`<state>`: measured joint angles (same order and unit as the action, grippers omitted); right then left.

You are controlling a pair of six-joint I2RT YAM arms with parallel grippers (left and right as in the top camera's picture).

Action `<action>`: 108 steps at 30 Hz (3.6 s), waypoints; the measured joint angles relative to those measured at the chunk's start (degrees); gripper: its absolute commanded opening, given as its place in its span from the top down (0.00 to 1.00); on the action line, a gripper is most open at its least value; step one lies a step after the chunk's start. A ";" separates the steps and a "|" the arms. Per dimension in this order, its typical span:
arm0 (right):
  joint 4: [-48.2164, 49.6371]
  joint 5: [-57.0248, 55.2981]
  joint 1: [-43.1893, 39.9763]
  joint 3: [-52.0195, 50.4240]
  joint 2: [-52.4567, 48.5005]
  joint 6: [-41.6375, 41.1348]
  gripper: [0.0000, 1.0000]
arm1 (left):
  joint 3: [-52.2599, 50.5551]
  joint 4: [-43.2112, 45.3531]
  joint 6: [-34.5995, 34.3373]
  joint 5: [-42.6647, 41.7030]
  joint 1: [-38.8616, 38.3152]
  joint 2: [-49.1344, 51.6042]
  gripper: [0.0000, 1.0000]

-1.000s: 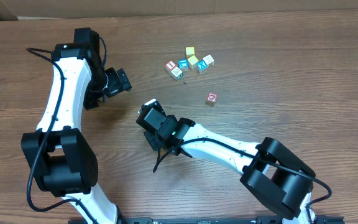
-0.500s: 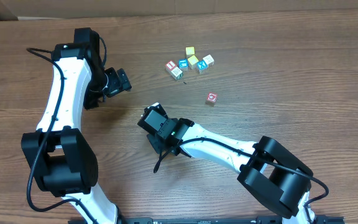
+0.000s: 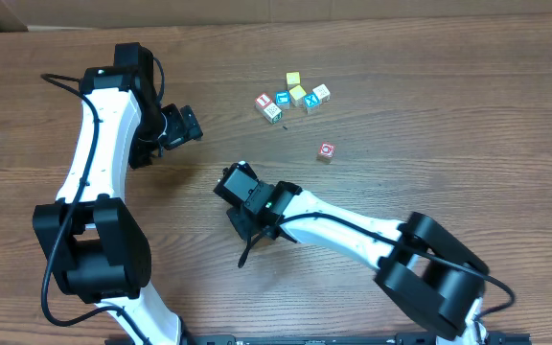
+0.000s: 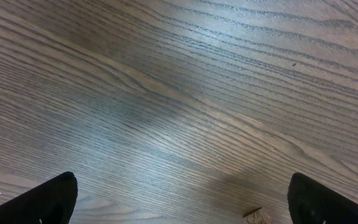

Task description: Flip 3 blocks

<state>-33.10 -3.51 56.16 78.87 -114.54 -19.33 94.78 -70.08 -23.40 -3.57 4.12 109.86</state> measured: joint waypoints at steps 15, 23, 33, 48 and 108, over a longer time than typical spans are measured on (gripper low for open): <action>-16.13 4.68 -5.22 -2.49 13.33 -19.41 0.96 | 0.00 0.00 0.00 0.00 0.00 0.00 0.00; -6.82 7.13 -1.36 -13.86 12.68 -23.71 0.96 | 0.00 0.00 0.00 0.00 0.00 0.00 0.00; -0.52 8.00 -1.27 -18.49 12.68 -34.03 0.96 | 0.00 0.00 0.00 0.00 0.00 0.00 0.00; 3.98 4.92 -1.29 -20.28 12.63 -39.43 0.96 | 0.00 0.00 0.00 0.00 0.00 0.00 0.00; 12.13 8.11 -5.18 -16.00 17.18 -28.13 0.96 | 0.00 0.00 0.00 -0.02 0.00 0.00 0.00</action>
<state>-20.97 4.60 50.98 62.87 -97.36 -47.46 94.78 -70.08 -23.40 -3.60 4.12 109.86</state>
